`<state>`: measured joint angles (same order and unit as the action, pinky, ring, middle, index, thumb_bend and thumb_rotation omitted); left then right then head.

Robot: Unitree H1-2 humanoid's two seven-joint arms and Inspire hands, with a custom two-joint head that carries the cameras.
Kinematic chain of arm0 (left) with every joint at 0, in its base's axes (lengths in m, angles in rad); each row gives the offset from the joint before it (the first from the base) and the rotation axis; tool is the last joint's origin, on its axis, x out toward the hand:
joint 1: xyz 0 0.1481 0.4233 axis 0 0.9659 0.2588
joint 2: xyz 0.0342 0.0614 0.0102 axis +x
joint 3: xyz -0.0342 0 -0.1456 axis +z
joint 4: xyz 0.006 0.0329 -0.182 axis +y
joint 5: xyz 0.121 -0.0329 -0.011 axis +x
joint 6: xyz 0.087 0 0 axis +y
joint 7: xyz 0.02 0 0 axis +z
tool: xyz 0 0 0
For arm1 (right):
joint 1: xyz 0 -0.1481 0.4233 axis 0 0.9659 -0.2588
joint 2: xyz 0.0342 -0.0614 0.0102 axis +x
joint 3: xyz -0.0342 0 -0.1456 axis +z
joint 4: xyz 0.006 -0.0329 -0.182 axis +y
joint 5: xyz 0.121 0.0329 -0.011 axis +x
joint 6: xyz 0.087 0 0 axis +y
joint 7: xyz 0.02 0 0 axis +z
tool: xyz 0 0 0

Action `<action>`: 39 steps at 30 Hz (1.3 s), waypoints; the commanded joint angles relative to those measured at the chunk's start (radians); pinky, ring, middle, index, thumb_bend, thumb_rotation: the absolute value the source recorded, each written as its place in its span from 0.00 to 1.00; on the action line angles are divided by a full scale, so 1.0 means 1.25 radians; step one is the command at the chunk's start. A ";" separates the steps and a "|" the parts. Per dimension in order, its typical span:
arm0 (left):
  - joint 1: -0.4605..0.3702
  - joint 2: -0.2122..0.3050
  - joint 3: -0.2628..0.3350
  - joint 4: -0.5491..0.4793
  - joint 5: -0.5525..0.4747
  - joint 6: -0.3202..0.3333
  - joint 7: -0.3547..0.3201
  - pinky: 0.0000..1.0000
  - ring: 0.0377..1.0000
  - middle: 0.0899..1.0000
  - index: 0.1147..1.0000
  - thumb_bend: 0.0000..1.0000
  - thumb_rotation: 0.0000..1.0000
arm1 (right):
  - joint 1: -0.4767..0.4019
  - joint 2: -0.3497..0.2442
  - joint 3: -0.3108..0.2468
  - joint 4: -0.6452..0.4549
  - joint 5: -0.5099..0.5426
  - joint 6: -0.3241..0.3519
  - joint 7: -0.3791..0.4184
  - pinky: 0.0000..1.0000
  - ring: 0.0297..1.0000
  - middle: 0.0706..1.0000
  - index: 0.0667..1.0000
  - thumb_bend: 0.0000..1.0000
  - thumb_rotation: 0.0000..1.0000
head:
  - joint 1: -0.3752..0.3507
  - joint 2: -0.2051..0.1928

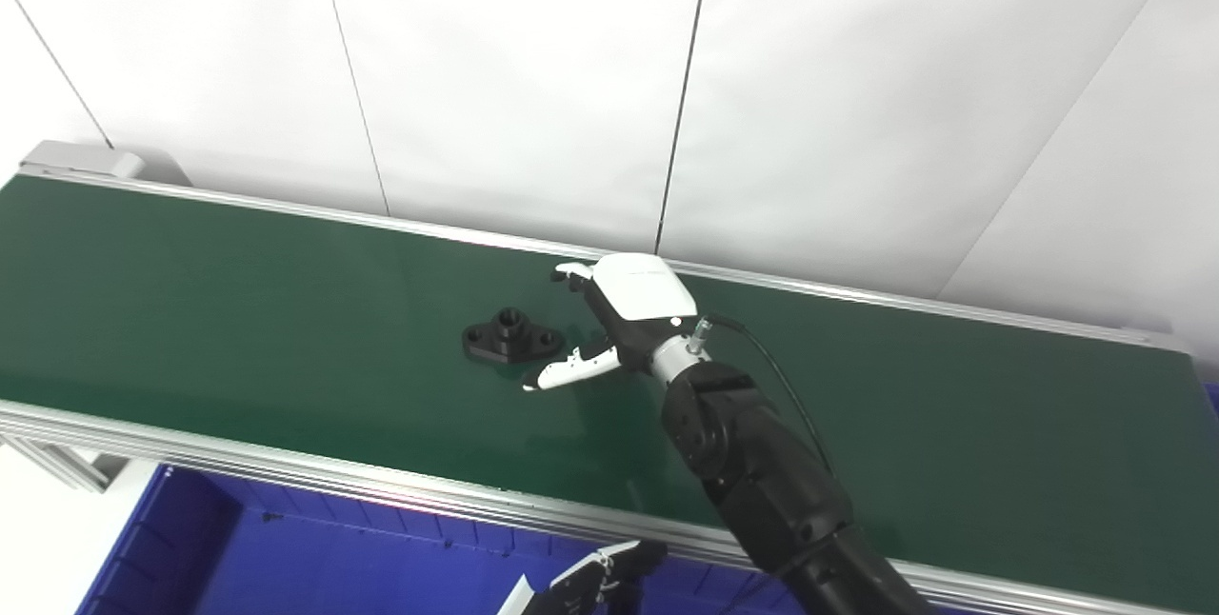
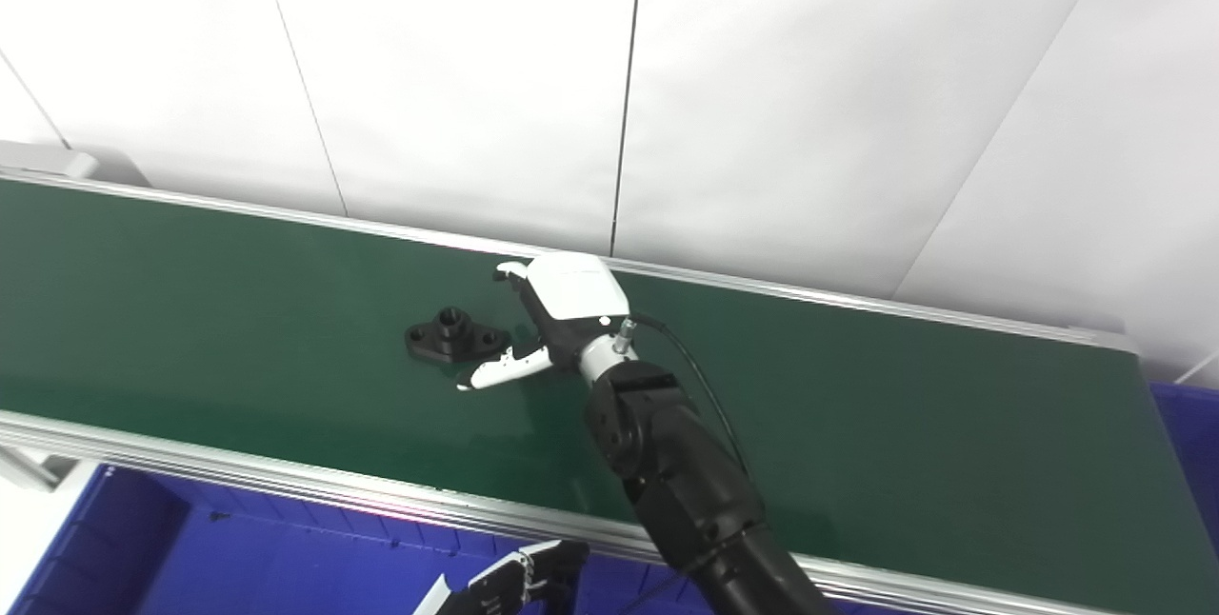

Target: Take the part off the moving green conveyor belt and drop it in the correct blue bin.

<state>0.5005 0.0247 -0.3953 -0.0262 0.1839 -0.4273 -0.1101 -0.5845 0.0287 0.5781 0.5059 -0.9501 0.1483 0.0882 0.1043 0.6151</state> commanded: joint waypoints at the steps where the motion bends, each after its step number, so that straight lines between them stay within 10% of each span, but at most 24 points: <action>1: 0.011 -0.004 -0.015 -0.027 0.005 -0.030 0.004 0.77 0.83 0.82 0.79 0.85 0.61 | -0.033 0.002 -0.018 -0.003 0.015 0.010 -0.028 0.51 0.67 0.77 0.82 0.89 0.64 | 0.000 -0.002; 11: 0.020 0.000 -0.019 -0.041 0.005 -0.024 0.002 0.75 0.82 0.81 0.78 0.85 0.61 | -0.012 0.006 -0.030 0.002 0.038 0.011 -0.068 0.32 0.44 0.64 0.79 0.85 0.62 | 0.006 0.001; 39: 0.021 -0.016 -0.038 -0.047 0.036 -0.014 0.021 0.74 0.81 0.80 0.78 0.84 0.60 | 0.037 -0.006 0.112 0.099 -0.067 0.016 -0.108 0.29 0.39 0.62 0.75 0.81 0.51 | 0.026 -0.002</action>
<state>0.5120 0.0309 -0.4072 -0.0580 0.1991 -0.4229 -0.0823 -0.5433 0.0227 0.7105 0.5962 -1.0444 0.1536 -0.0825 0.1365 0.6151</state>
